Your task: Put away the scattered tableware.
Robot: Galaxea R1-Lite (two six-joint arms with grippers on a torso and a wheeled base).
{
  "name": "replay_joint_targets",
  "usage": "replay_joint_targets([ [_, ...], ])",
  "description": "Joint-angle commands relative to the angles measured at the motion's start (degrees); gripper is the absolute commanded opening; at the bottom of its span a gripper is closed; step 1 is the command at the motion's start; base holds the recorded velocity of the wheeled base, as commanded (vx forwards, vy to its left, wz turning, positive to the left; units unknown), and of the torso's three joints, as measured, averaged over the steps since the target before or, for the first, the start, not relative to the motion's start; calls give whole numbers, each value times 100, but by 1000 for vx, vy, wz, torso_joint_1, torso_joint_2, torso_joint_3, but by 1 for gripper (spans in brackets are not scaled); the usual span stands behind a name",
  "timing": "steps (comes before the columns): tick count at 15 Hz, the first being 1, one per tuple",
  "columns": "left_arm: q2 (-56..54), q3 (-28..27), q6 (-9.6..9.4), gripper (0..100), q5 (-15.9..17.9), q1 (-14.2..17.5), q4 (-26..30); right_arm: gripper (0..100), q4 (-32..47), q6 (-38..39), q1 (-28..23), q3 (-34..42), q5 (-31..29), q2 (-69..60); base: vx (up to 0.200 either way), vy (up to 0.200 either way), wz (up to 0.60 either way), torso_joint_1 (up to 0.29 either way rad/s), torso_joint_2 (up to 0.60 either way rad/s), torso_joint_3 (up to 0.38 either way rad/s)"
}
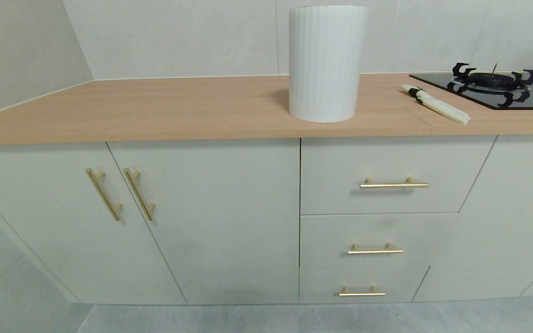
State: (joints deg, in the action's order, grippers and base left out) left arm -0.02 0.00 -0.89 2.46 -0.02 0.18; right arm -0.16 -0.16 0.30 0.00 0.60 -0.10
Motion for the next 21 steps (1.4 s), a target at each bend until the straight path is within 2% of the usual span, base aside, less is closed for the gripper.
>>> replay_joint_targets([
  [1, 2, 0, 1, 100, 0, 2, -1, 100, -2, -2, 5, 0, 2, 10, 200, 0, 0, 2, -2, -2],
  [9, 2, 0, 1, 100, 0, 2, -1, 100, -2, 16, 5, 0, 2, 10, 200, 0, 0, 4, 2, 7],
  [21, 2, 0, 1, 100, 0, 2, -1, 100, -2, 25, 5, 0, 2, 10, 0, 0, 0, 0, 0, 0],
])
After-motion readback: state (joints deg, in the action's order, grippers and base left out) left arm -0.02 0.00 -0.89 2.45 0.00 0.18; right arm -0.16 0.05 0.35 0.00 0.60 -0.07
